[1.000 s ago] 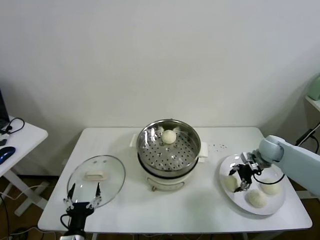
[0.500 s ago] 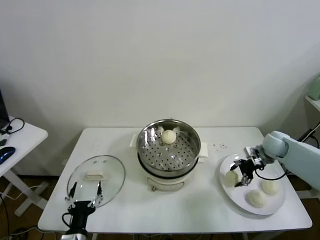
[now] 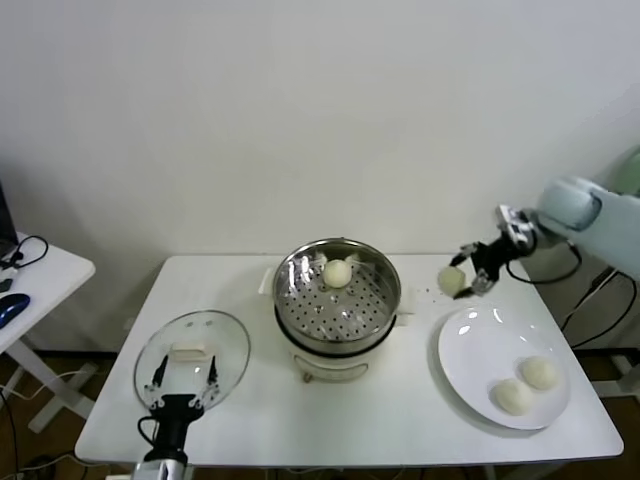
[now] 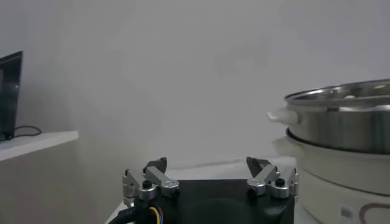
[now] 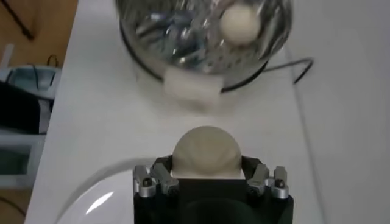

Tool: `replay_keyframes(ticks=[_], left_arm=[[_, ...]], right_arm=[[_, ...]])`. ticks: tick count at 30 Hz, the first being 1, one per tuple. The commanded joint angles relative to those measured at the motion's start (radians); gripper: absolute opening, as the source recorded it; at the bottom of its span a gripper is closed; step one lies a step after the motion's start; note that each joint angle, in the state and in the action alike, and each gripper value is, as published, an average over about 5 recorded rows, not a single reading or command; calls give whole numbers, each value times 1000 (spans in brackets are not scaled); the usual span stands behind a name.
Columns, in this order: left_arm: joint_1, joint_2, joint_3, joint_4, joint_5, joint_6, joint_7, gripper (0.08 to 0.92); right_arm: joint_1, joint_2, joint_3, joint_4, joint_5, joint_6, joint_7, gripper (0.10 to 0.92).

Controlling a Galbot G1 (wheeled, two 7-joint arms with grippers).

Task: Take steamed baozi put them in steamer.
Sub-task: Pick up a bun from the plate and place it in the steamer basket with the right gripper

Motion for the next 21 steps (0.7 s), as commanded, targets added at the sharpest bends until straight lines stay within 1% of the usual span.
replay_keyframes(ticks=[1,11,16,21], left_arm=[[-1,-1,22,-11,14,-3,1,823],[14,0,11,-22,-3,-6,0,823],[11,-5,11,-23,-7,-4,-2,823],[4,-5,8,-23,-14,-1,-4,823]], right_arm=[[197,273,-151,-44,250,-23,11,729],[25,537,-99,-164,234,-32,25,729],[-50,617,-99,-219,213,-28,29,730],[-98,657,-105,-263,191,-24,30,736]])
